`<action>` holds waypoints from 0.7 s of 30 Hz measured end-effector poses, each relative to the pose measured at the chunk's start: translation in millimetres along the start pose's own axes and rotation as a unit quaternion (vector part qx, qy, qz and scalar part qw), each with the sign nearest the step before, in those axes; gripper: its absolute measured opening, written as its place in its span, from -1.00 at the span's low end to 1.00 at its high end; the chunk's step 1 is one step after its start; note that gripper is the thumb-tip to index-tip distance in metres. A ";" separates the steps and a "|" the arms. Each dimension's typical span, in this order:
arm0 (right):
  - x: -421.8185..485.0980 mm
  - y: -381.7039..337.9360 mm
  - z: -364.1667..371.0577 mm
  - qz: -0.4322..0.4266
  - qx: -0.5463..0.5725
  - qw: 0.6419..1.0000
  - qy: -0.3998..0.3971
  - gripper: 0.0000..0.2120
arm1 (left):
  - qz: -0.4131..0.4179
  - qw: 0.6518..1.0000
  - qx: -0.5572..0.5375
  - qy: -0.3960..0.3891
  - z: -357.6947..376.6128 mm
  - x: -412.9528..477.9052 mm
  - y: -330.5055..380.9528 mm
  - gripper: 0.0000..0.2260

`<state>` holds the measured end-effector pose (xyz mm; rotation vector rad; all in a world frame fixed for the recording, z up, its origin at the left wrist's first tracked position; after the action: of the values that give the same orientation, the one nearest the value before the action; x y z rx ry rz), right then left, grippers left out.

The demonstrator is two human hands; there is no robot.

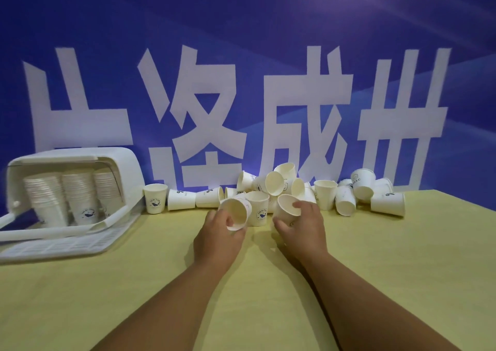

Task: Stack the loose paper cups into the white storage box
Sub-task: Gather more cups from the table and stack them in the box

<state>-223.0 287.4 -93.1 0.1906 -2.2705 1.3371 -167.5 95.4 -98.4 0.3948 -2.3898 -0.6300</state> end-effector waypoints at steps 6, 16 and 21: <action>-9.3 -28.0 3.2 0.020 0.057 0.996 -0.058 -0.32 | 0.019 0.999 -0.010 0.028 -42.5 1.4 -12.8 -0.67; -33.6 -110.7 80.8 0.031 0.203 0.969 -0.136 -0.27 | -0.019 0.989 -0.145 0.039 -118.7 12.0 -76.8 -0.44; -36.0 -146.9 134.3 0.040 0.272 0.948 -0.160 -0.24 | -0.005 0.978 -0.184 0.100 -150.1 38.6 -115.0 -0.31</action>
<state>-185.1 93.7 -48.8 0.5403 -2.1107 2.0844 -86.6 -68.5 -36.4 0.2939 -2.0269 -0.9672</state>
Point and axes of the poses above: each hand's wrist, its own x-axis towards the middle knuckle, its own z-axis out of the palm, y = z × x, the point moved 1 cm from there along x, towards the middle knuckle, and after that the axes turned 5 degrees about x, right-handed, at the moved point
